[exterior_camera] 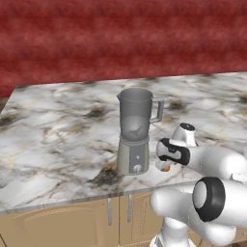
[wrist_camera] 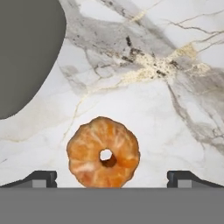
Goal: Open the blender lid, put the tangerine in the blender, close the lid, and start the blender.
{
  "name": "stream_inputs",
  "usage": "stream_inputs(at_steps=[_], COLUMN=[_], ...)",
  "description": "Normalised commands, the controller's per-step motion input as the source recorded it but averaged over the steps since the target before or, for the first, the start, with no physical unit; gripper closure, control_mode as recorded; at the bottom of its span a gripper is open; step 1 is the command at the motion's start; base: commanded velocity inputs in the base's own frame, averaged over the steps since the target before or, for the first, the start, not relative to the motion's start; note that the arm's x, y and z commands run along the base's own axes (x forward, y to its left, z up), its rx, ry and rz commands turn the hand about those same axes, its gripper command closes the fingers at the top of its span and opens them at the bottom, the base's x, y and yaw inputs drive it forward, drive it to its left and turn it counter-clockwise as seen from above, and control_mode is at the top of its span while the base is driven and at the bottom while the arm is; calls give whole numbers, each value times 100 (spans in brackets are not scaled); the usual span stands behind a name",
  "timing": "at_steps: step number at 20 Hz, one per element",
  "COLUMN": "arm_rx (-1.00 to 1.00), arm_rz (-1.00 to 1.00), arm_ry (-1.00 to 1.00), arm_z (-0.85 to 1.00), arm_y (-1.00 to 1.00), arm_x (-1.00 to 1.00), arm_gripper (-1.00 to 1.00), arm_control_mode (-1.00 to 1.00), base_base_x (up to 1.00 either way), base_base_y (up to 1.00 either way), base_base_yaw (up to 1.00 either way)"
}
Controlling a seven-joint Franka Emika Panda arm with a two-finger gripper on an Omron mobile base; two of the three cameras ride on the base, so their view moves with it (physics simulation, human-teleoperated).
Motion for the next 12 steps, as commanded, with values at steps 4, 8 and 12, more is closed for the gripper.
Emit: stream_inputs(at_steps=[4,8,12], arm_rx=[0,0,0], arm_rz=[9,3,1], arm_ry=[0,0,-1], arm_z=[-19,-2,-4], arm_y=[7,0,1], arm_x=[8,9,0], arm_gripper=[-100,-100,-100], arm_control_mode=[-100,-100,-100], base_base_x=[0,0,0], base_base_y=[0,0,0], base_base_yaw=[0,0,0])
